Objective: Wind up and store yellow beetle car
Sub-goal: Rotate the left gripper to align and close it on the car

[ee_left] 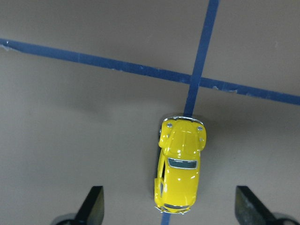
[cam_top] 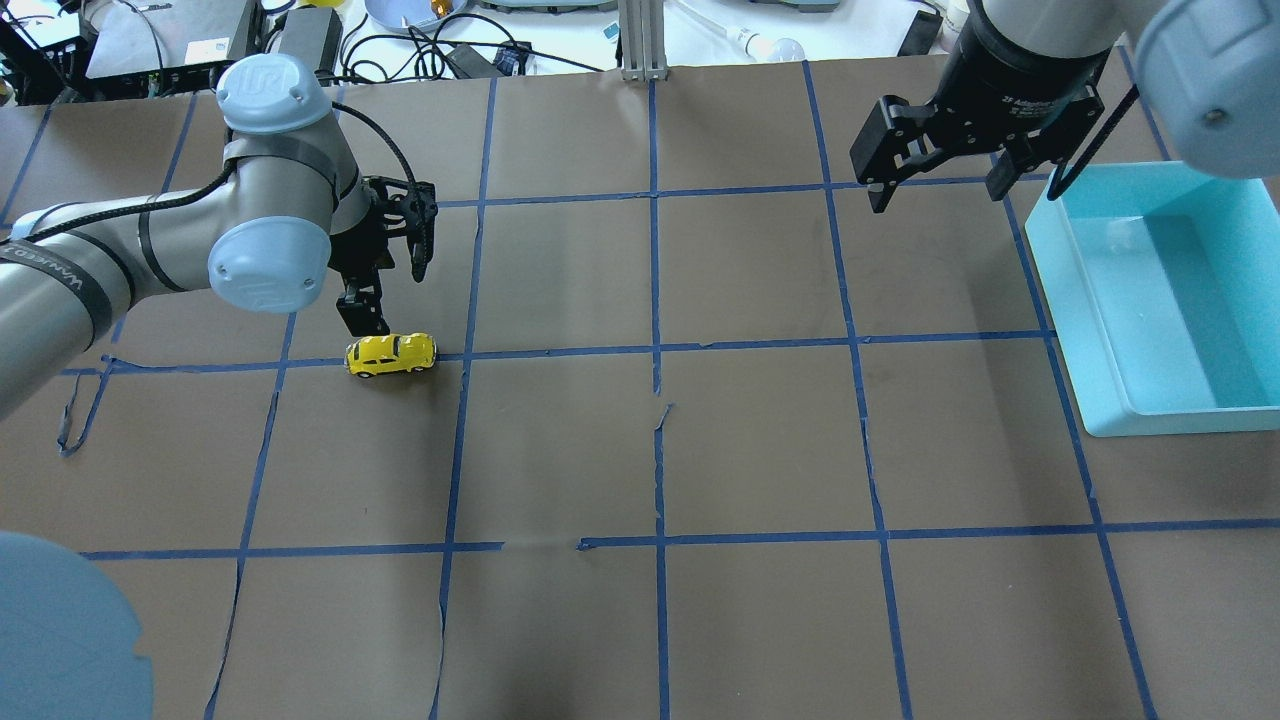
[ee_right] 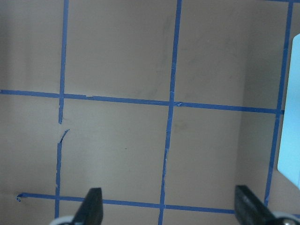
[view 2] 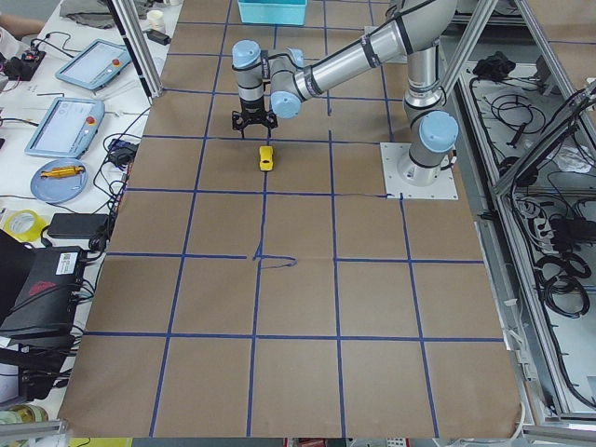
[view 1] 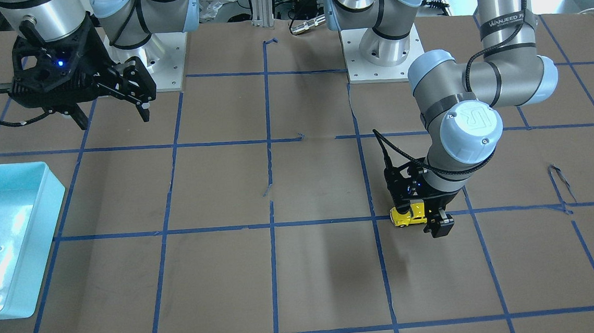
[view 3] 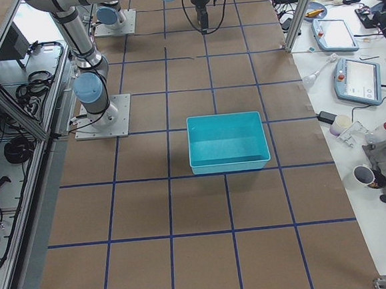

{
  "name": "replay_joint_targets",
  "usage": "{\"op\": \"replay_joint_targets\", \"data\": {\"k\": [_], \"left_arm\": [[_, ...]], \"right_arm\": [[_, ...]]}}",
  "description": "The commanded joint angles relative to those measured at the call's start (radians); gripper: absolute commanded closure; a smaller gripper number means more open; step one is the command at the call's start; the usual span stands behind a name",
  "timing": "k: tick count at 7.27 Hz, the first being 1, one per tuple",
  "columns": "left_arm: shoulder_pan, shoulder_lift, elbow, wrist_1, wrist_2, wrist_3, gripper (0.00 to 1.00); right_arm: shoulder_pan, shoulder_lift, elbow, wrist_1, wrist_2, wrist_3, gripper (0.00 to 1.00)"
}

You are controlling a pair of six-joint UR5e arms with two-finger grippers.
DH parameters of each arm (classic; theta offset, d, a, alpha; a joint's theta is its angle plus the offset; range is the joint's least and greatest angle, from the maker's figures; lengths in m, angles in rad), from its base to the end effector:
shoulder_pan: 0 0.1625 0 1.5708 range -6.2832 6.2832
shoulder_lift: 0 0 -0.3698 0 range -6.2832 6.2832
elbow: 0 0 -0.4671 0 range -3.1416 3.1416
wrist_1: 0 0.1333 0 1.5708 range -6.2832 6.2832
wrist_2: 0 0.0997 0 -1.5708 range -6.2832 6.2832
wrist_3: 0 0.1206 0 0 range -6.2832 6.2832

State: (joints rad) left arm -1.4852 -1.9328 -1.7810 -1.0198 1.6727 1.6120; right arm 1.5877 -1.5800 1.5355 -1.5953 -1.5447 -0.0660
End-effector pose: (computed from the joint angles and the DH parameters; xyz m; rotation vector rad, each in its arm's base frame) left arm -0.0675 -0.6289 0.1333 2.1351 2.2296 0.1398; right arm 0.1461 -0.5686 0.4397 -0.1305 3.1126 -0.1085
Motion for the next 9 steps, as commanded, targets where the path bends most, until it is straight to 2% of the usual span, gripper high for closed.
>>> {"op": "replay_joint_targets", "data": {"k": [1, 2, 4, 6, 8, 9], "left_arm": [[0.048, -0.024, -0.078, 0.056, -0.017, 0.13, 0.03], [0.051, -0.031, -0.096, 0.082, -0.019, 0.131, 0.03], [0.049, -0.035, -0.091, 0.083, -0.022, 0.126, 0.14], [0.049, -0.043, -0.098, 0.083, -0.05, 0.123, 0.14], [0.051, -0.048, -0.097, 0.083, -0.057, 0.121, 0.21], [0.052, -0.046, -0.098, 0.083, -0.054, 0.12, 0.32]], "right_arm": [[0.0, 0.0, 0.0, 0.0, 0.0, 0.0, 0.0], [0.0, 0.0, 0.0, 0.0, 0.0, 0.0, 0.0], [0.0, 0.0, 0.0, 0.0, 0.0, 0.0, 0.0], [0.0, 0.0, 0.0, 0.0, 0.0, 0.0, 0.0], [0.0, 0.0, 0.0, 0.0, 0.0, 0.0, 0.0], [0.002, 0.0, 0.0, 0.0, 0.0, 0.0, 0.0]]}}
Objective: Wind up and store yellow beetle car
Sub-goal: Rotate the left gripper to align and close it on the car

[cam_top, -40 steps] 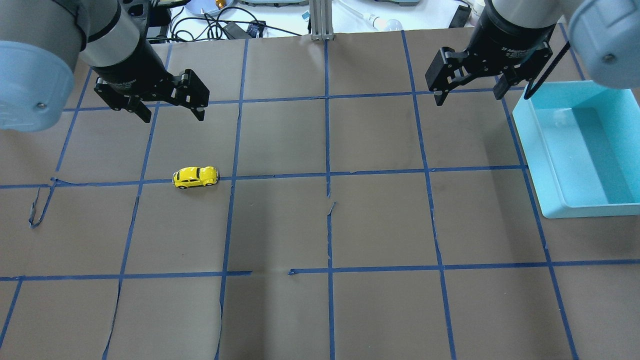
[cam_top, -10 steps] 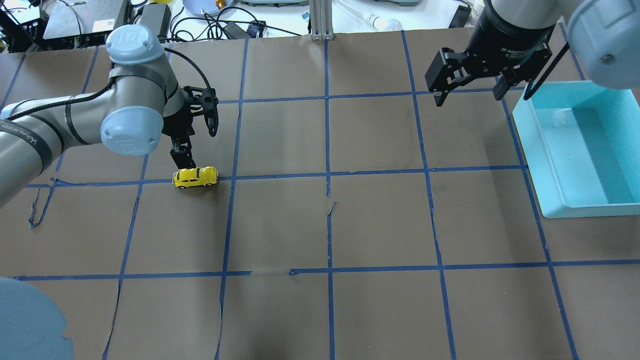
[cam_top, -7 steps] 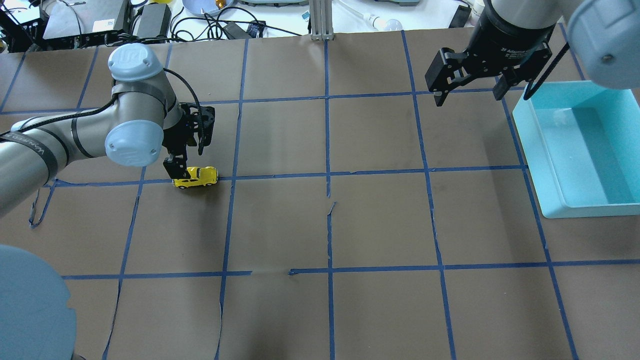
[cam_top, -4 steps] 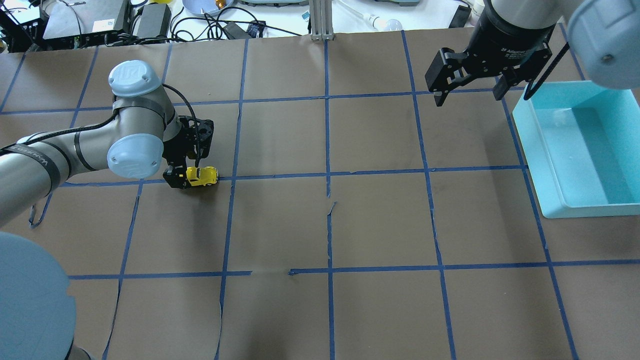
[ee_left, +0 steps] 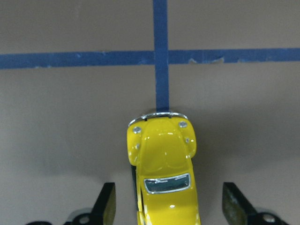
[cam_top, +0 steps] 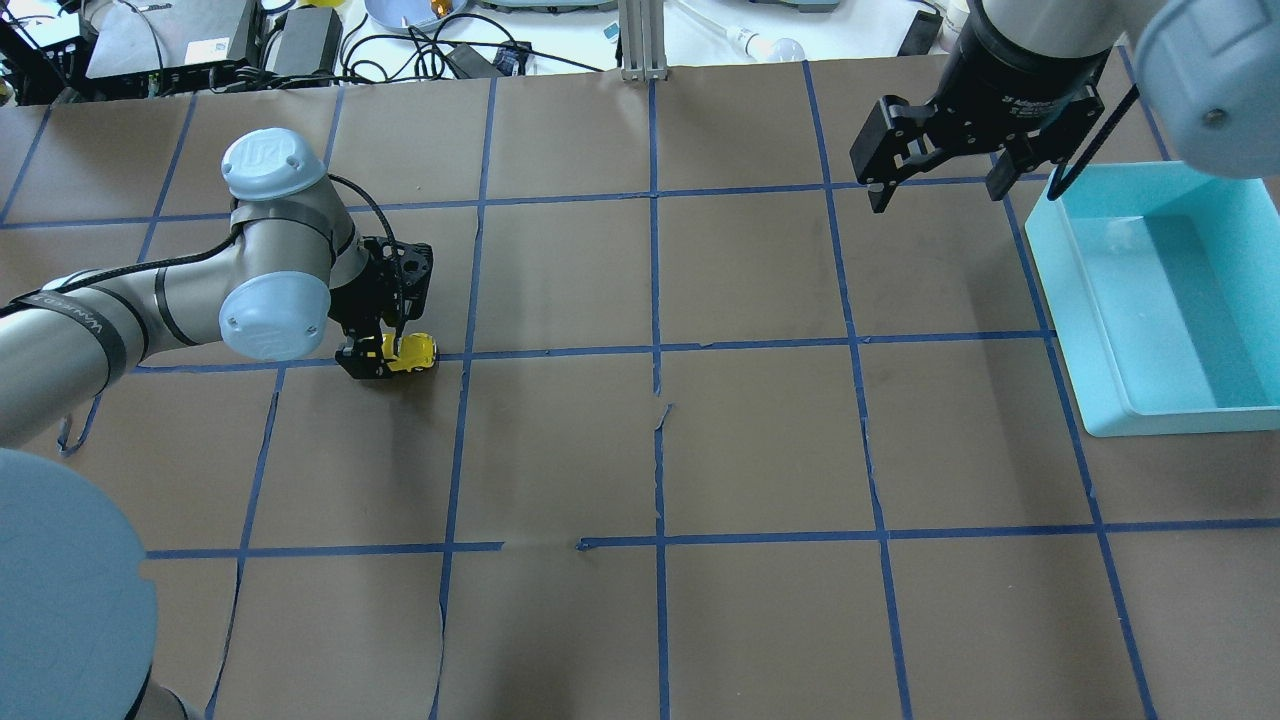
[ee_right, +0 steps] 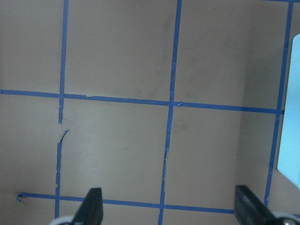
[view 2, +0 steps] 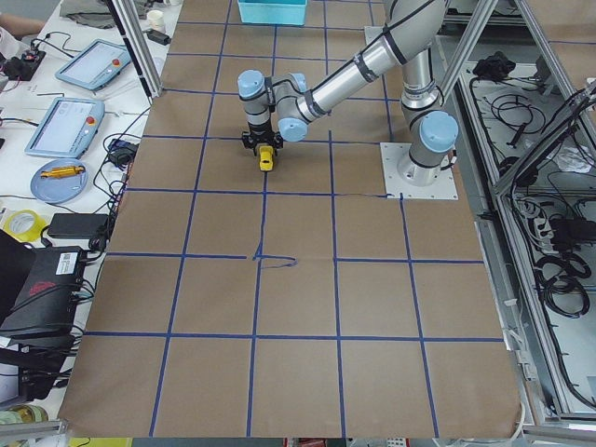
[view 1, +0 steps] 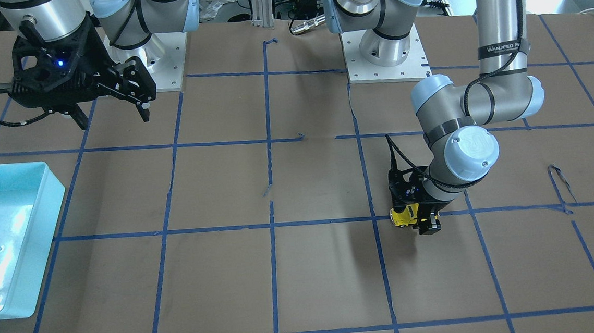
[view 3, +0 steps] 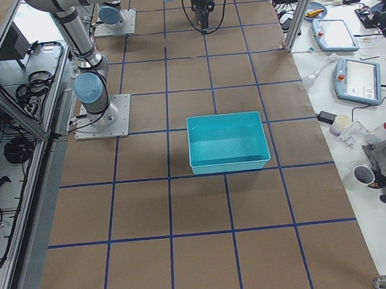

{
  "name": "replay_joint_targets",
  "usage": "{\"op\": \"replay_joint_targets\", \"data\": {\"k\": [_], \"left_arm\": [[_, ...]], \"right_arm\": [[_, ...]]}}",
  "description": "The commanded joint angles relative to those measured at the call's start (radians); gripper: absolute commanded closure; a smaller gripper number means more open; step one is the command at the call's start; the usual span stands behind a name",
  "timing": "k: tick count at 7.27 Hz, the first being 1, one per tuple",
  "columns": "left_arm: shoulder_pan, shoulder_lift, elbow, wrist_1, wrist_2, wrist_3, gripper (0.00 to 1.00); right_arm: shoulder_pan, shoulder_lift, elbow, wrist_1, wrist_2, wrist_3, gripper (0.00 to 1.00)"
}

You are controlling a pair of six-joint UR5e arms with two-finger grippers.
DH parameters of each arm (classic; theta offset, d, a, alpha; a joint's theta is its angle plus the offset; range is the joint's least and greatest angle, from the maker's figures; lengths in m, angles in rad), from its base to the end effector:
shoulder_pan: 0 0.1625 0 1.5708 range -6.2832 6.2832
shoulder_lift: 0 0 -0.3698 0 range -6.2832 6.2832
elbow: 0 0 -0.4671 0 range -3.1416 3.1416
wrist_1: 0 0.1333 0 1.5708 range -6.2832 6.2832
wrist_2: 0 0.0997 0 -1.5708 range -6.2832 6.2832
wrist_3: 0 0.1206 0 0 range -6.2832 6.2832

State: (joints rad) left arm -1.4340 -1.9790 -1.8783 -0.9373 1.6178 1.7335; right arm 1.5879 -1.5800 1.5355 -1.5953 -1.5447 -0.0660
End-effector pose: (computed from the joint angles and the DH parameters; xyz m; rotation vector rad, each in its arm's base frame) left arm -0.0462 -0.6007 0.0672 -2.2226 -2.1616 -0.1344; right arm 0.1462 -0.5686 0.4397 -0.1308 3.1126 -0.1085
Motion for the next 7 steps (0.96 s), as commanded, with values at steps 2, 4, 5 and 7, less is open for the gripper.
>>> {"op": "replay_joint_targets", "data": {"k": [2, 4, 5, 7], "left_arm": [[0.004, 0.002, -0.002, 0.0, 0.007, 0.0, 0.45], [0.021, 0.002, -0.015, 0.0, 0.007, -0.005, 0.62], [0.023, 0.002, -0.018, 0.0, 0.007, -0.005, 0.67], [0.052, 0.002, -0.018, 0.0, 0.007, -0.002, 0.7]], "right_arm": [[0.0, 0.0, 0.0, 0.0, 0.0, 0.0, 0.0], [0.0, 0.0, 0.0, 0.0, 0.001, 0.0, 0.0], [0.0, 0.0, 0.0, 0.0, 0.002, 0.0, 0.0], [0.0, 0.0, 0.0, 0.0, 0.002, 0.002, 0.0]]}}
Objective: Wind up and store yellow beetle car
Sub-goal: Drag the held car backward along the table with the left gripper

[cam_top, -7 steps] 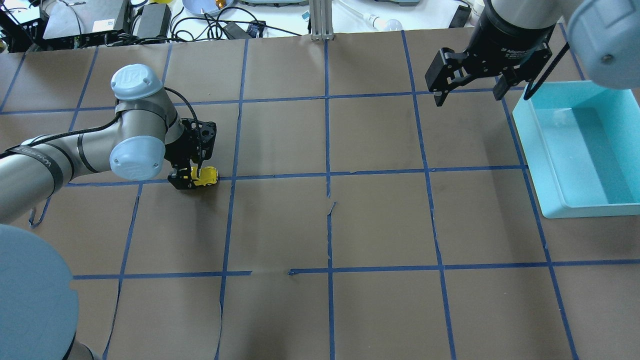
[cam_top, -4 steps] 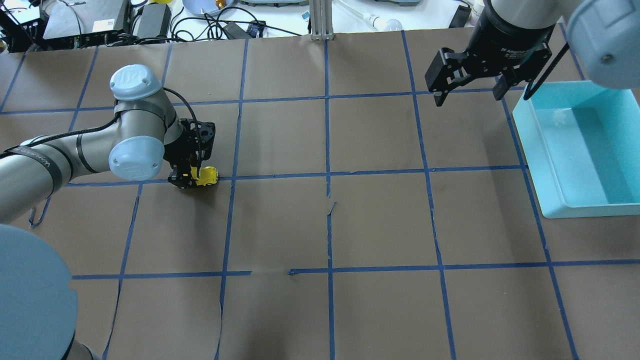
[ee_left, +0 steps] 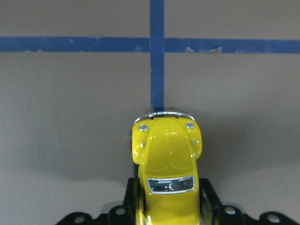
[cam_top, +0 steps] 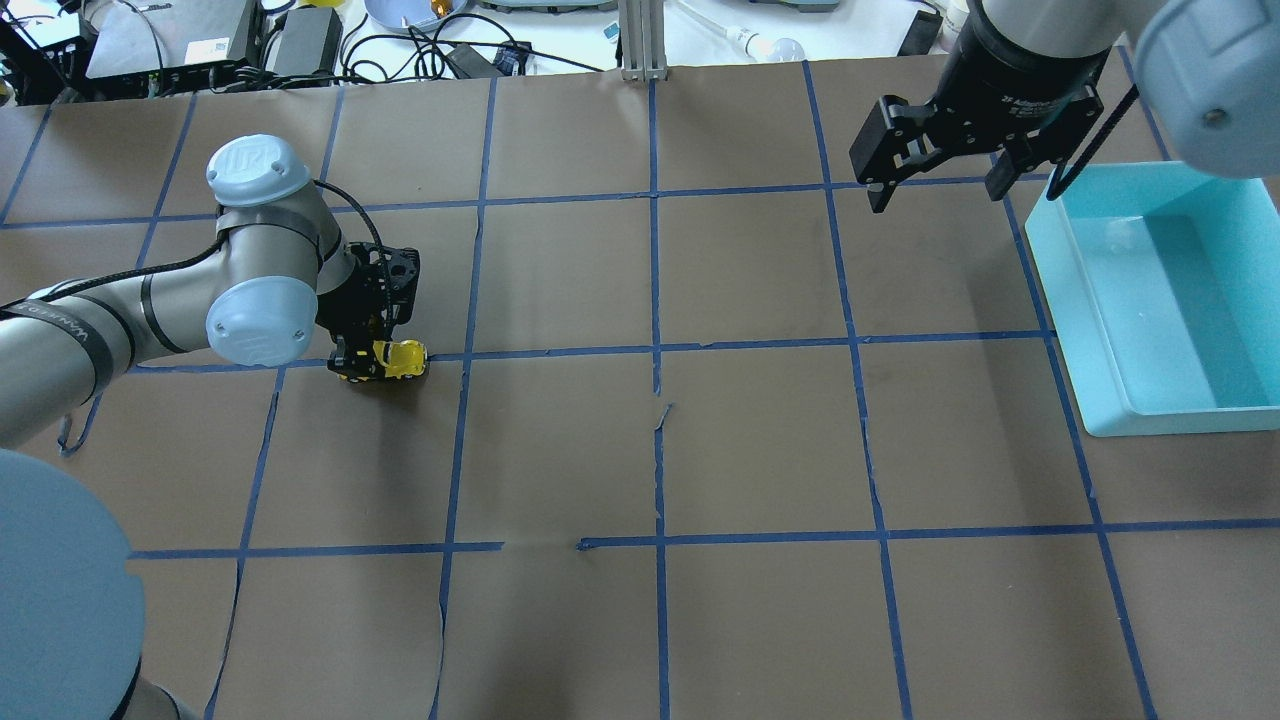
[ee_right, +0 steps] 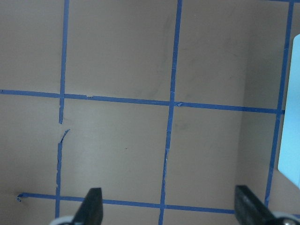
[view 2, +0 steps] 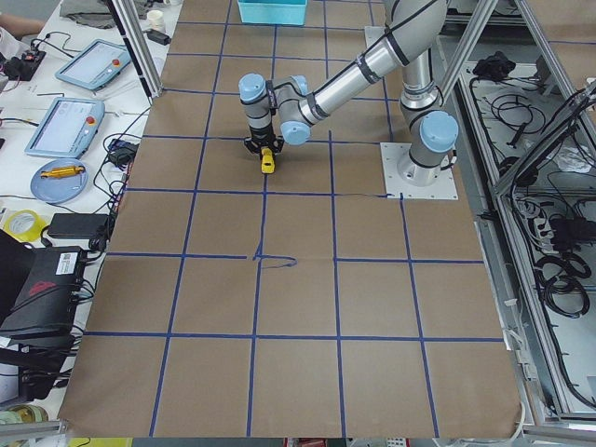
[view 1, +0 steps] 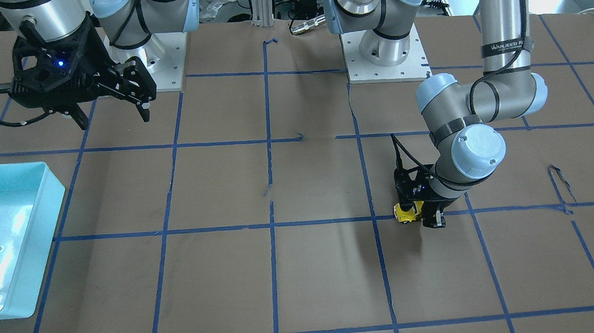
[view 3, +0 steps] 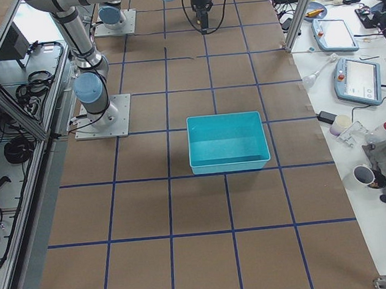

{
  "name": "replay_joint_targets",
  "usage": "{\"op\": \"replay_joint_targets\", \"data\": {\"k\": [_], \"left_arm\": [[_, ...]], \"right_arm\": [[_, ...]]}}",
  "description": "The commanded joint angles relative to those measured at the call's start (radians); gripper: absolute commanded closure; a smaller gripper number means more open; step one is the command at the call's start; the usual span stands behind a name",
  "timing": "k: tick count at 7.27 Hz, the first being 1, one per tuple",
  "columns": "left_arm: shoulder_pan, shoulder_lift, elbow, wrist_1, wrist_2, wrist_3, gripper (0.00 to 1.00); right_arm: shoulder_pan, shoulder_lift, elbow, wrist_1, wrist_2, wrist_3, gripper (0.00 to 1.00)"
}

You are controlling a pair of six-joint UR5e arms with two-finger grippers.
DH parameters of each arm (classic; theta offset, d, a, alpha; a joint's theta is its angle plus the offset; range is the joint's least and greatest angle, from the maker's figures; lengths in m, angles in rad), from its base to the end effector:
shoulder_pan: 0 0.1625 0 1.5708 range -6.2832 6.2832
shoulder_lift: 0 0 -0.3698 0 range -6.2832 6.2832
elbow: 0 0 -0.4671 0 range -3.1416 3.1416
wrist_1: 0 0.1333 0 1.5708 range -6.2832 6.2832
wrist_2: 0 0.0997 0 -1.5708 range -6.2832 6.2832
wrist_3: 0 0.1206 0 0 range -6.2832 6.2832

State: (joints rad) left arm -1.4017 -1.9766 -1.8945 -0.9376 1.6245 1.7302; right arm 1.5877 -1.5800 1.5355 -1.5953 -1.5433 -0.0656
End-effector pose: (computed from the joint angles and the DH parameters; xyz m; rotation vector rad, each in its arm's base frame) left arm -0.0271 -0.5949 0.0615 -2.1777 -2.1932 -0.1542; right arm 0.1462 -0.5686 0.4397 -0.1299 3.1112 -0.1085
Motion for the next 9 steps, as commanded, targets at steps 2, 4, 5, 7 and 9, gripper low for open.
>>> {"op": "replay_joint_targets", "data": {"k": [2, 4, 5, 7, 9], "left_arm": [[0.032, -0.001, -0.001, 0.002, 0.0, 0.002, 0.74], [0.052, -0.001, 0.0, 0.003, 0.001, 0.008, 0.74], [0.078, -0.001, 0.002, 0.003, 0.0, 0.015, 0.74], [0.102, -0.001, 0.003, 0.005, 0.0, 0.017, 0.74], [0.133, -0.001, 0.005, 0.005, 0.001, 0.04, 0.74]], "right_arm": [[0.0, 0.0, 0.0, 0.0, 0.0, 0.001, 0.0], [0.0, 0.0, 0.0, 0.0, 0.0, 0.001, 0.0], [0.0, 0.0, 0.0, 0.0, 0.0, 0.001, 0.0], [0.0, 0.0, 0.0, 0.0, 0.002, 0.001, 0.0], [0.0, 0.0, 0.0, 0.0, 0.002, 0.001, 0.0]]}}
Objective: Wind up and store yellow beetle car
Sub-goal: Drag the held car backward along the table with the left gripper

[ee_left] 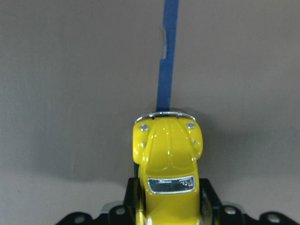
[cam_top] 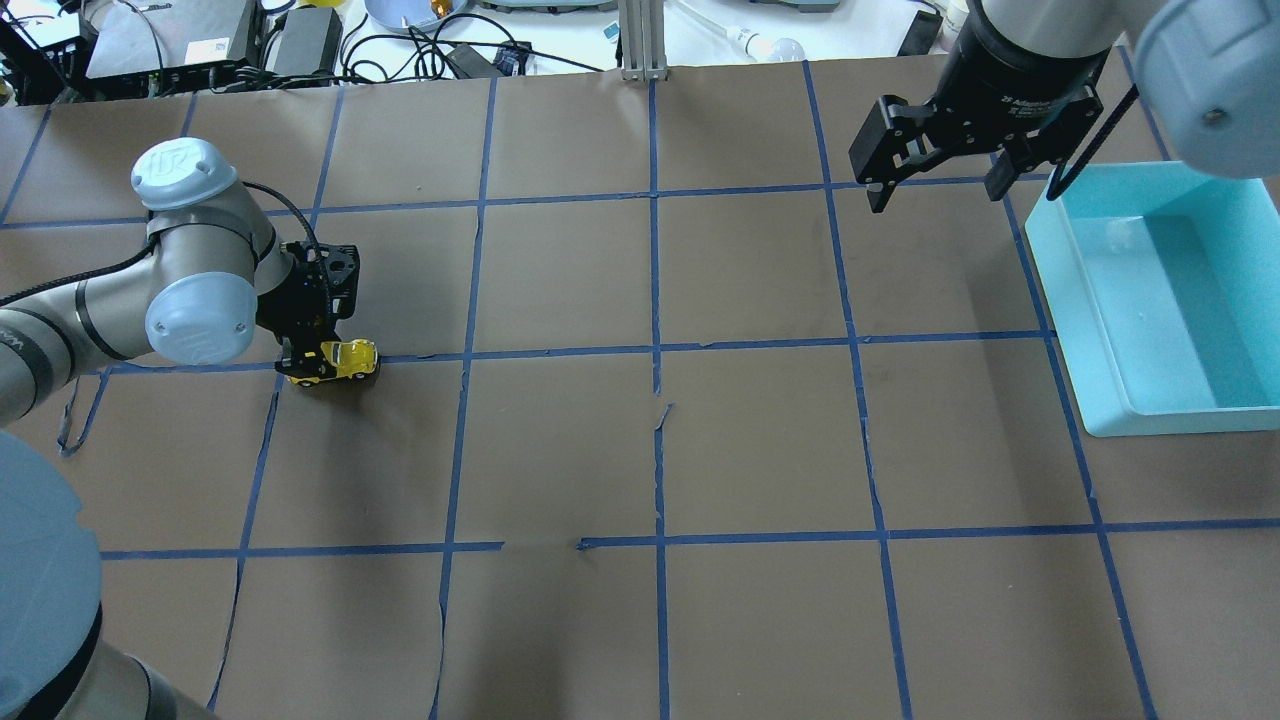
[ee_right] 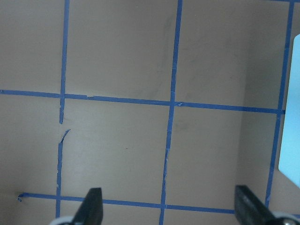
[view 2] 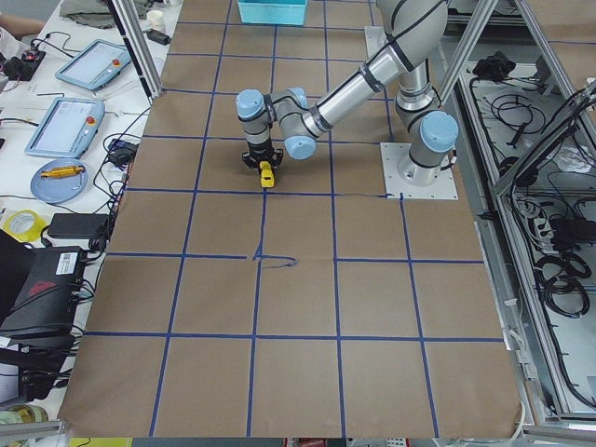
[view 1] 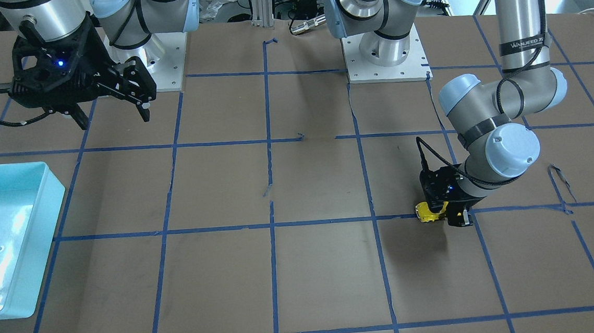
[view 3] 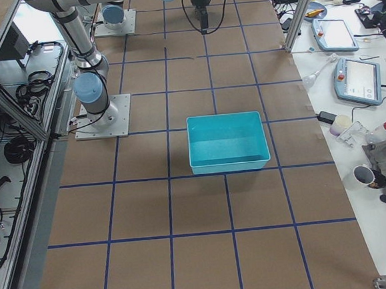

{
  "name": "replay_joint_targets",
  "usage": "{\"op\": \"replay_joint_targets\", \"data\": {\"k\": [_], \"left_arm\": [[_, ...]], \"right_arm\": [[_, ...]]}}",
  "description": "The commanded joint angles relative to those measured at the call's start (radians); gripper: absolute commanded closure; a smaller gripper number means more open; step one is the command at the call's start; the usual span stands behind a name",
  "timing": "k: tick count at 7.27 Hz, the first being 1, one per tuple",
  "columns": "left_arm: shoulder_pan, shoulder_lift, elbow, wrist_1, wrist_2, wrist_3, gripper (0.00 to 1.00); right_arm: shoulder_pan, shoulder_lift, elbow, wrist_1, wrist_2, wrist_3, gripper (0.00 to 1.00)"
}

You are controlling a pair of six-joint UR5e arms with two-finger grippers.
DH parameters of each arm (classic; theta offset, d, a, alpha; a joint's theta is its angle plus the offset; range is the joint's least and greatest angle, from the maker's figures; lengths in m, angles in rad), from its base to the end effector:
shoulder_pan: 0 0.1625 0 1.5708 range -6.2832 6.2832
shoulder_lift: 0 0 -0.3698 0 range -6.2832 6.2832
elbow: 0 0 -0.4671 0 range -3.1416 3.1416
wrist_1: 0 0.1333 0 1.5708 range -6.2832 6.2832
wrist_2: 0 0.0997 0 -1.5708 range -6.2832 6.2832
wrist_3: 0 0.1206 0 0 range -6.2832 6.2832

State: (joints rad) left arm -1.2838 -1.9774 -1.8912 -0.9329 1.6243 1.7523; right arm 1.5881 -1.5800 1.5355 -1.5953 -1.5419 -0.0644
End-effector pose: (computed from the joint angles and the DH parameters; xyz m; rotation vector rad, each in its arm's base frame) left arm 0.0436 -0.5959 0.0629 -2.0697 -2.2950 -0.1426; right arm 0.1466 -0.5686 0.4397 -0.1287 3.1098 -0.1085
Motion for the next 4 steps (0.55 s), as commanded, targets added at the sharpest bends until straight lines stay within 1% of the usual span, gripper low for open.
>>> {"op": "replay_joint_targets", "data": {"k": [1, 4], "left_arm": [[0.023, 0.0, 0.006, 0.006, 0.003, 0.05, 0.74], [0.046, 0.0, 0.006, 0.009, 0.005, 0.093, 0.74]], "right_arm": [[0.0, 0.0, 0.0, 0.0, 0.0, 0.0, 0.0], [0.001, 0.0, 0.0, 0.0, 0.0, 0.0, 0.0]]}}
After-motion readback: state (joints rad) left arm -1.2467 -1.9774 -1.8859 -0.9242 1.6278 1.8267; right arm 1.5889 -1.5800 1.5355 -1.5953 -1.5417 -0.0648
